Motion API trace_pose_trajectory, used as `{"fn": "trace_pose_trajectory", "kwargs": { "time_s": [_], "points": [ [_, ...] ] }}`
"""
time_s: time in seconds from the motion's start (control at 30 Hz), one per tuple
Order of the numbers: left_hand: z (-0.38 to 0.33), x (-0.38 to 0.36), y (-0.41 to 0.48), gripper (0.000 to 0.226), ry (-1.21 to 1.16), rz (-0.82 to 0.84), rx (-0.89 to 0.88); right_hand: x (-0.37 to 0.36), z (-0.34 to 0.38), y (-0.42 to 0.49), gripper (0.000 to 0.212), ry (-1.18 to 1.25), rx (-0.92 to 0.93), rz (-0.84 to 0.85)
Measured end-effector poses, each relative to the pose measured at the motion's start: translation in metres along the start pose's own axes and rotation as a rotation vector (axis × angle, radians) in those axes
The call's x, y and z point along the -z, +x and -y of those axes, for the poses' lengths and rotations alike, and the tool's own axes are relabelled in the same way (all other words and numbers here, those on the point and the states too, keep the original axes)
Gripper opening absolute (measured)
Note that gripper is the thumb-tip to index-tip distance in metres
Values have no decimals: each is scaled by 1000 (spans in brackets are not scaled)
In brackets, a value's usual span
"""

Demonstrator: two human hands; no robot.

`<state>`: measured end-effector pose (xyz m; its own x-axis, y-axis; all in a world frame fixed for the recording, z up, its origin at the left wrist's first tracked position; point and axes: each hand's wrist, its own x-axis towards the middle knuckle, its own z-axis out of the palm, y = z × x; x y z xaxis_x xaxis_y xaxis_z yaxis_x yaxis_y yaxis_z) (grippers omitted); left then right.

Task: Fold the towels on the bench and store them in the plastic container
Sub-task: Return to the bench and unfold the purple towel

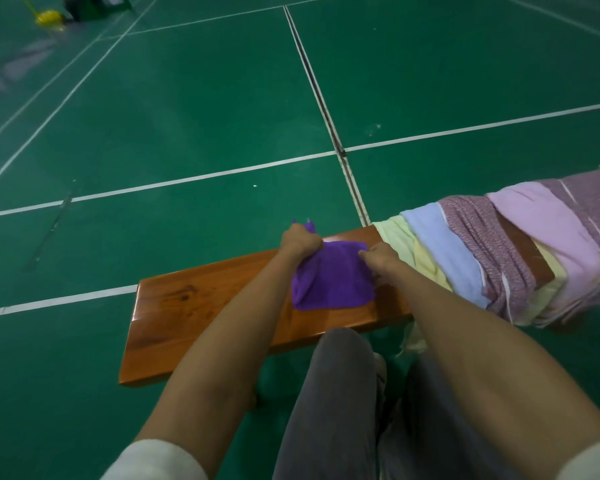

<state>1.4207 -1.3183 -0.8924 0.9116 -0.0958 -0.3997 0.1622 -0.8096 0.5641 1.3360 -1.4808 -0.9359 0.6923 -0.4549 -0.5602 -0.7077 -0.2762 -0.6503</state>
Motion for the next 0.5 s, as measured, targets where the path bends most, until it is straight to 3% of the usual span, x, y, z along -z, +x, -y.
{"fn": "trace_pose_trajectory", "kwargs": {
  "time_s": [0.17,0.37,0.43,0.5],
  "points": [
    [-33,-46,-20,12,27,98,-76,12,-5,-2,58,158,-54,148],
    [-39,-74,-31,25,-268,377,-8,15,-12,20,81,232,-102,268],
    [-31,-73,-25,25,-292,303,-21,15,-8,12,75,220,-103,258],
    [-17,-65,-15,27,-191,69,-39,15,-4,7,67,202,-97,240]
  ]
}}
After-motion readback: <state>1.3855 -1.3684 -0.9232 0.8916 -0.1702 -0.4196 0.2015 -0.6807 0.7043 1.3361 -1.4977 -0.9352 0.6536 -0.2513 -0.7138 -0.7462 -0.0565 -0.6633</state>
